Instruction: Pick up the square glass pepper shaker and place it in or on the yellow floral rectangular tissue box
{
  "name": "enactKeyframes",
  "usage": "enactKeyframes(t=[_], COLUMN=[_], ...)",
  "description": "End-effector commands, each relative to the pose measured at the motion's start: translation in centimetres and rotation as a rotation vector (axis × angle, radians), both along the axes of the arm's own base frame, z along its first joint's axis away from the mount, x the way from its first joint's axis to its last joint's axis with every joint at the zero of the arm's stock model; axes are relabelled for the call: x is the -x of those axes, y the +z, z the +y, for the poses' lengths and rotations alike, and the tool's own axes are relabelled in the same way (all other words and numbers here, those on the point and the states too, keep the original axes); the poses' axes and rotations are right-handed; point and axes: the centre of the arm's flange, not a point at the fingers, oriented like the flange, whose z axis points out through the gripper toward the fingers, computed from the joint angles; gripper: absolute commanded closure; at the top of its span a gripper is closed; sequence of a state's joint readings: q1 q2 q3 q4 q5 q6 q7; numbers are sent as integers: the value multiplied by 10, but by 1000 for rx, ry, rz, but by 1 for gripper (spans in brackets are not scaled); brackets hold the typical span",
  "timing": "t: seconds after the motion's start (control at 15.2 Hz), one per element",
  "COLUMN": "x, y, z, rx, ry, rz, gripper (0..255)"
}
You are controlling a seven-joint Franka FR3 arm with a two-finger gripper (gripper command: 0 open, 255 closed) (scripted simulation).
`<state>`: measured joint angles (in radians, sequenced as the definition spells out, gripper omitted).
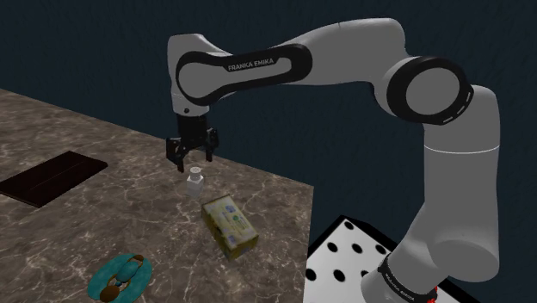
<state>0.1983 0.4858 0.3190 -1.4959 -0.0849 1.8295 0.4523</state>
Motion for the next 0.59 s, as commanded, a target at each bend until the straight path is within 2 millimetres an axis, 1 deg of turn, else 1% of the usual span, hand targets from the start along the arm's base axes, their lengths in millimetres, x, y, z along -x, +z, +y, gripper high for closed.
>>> enactKeyframes(t=[0.0,0.26,0.53], x=[1,4,4], y=[-11,-30,-30], z=[0,0,0], rx=[-1,-1,-1], ry=[-1,-1,-1], rz=[0,0,0], gripper=[0,0,0])
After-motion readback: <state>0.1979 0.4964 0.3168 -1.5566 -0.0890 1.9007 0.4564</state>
